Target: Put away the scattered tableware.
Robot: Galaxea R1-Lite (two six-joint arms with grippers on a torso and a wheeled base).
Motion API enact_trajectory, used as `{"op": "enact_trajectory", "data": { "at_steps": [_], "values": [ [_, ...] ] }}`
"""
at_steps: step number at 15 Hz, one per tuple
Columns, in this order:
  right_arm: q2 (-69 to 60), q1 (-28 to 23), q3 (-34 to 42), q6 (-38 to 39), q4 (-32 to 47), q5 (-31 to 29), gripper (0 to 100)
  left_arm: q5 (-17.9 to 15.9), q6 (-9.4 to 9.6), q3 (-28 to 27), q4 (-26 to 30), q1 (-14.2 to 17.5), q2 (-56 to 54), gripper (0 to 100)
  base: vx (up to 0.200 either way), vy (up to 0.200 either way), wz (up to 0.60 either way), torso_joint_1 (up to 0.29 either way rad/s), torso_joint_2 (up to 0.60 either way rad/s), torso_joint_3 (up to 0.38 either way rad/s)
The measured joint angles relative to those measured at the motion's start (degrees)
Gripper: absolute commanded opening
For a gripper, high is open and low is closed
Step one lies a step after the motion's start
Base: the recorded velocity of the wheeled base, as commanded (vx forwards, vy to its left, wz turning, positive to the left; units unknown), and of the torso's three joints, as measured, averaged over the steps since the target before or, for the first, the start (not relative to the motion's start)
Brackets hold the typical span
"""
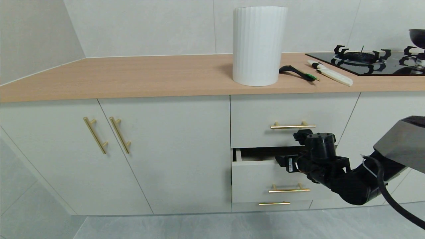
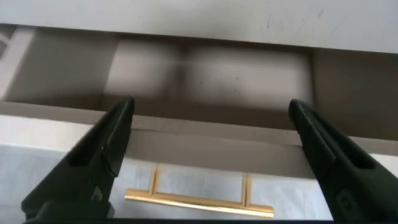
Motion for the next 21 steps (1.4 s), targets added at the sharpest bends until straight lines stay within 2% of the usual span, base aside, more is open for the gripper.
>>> {"op": "enact_trajectory", "data": {
  "at_steps": [7, 21],
  "values": [
    [0.1, -0.3, 0.1, 0.0, 2.4, 0.1, 100, 0.0, 0.0, 0.0, 0.0, 0.0, 0.0, 100, 0.0, 0.0, 0.0, 0.0, 0.0, 0.0],
    [-8.7, 0.5, -0.2, -0.2, 27.4, 2.4, 100, 0.0, 0.0, 0.0, 0.0, 0.0, 0.0, 100, 0.0, 0.0, 0.0, 0.0, 0.0, 0.0]
  ]
}}
